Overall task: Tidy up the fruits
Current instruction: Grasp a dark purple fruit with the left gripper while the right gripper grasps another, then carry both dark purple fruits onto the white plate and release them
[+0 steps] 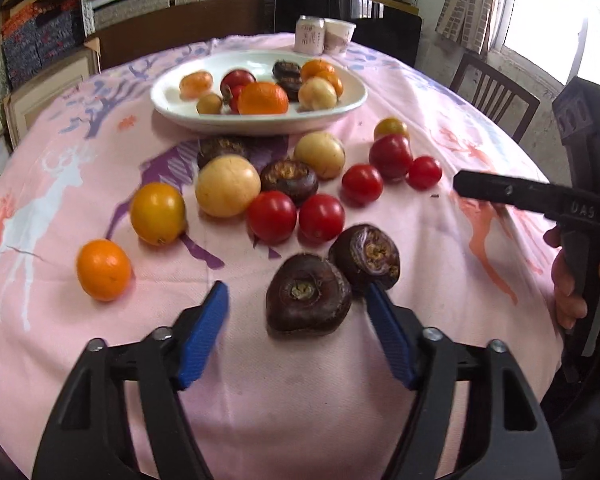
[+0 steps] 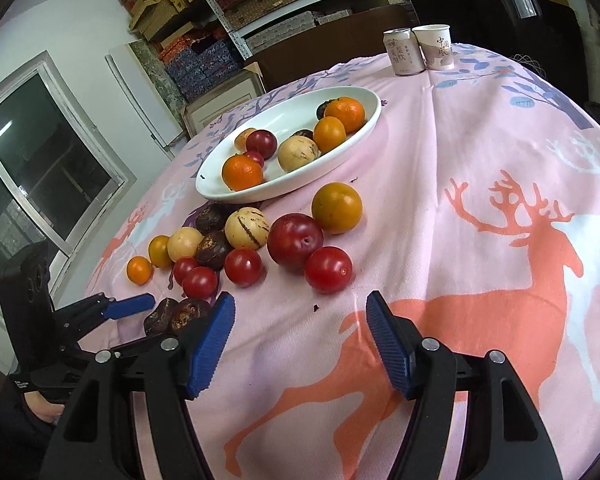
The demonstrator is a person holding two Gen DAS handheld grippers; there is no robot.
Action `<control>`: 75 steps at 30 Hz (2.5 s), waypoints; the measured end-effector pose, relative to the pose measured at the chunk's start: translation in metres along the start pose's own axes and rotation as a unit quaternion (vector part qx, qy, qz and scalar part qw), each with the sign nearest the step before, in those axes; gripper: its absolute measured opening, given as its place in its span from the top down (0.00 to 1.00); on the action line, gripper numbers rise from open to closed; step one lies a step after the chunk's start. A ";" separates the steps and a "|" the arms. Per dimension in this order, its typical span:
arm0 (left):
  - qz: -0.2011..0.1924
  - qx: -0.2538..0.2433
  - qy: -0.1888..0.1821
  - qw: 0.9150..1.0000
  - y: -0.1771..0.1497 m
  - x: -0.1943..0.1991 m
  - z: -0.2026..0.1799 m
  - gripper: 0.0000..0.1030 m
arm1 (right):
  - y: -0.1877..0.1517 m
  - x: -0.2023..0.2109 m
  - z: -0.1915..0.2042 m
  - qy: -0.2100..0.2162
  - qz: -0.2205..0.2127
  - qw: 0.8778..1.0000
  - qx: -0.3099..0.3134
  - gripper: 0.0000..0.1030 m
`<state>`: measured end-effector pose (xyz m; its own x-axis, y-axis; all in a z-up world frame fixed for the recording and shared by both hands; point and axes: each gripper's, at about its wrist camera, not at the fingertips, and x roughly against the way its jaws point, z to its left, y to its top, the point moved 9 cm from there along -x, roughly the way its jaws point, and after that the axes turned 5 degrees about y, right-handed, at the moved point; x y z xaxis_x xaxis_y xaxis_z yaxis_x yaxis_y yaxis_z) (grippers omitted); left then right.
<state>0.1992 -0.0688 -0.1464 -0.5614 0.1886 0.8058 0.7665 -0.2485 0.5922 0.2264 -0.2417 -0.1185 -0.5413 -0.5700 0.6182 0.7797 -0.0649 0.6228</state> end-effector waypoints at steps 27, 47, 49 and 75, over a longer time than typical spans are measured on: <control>-0.100 0.123 -0.018 0.987 0.015 0.033 0.042 0.59 | -0.025 -0.034 0.085 -0.015 0.061 0.984 0.166 0.33; -0.096 0.127 -0.022 0.987 0.011 0.033 0.043 0.59 | -0.027 -0.051 0.085 -0.019 0.081 0.986 0.145 0.59; -0.092 0.130 -0.023 0.987 0.011 0.032 0.044 0.59 | -0.021 -0.043 0.077 -0.021 0.070 0.989 0.132 0.59; -0.013 0.107 0.033 0.994 0.186 -0.079 0.100 0.59 | 0.194 -0.139 0.013 -0.067 0.020 0.996 0.053 0.59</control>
<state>0.4172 -0.0346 -0.1001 -0.5952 0.1284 0.7932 0.7965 -0.0359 0.6035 0.4488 -0.1647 -0.0776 -0.5528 -0.4551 0.6981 0.7682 0.0462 0.6385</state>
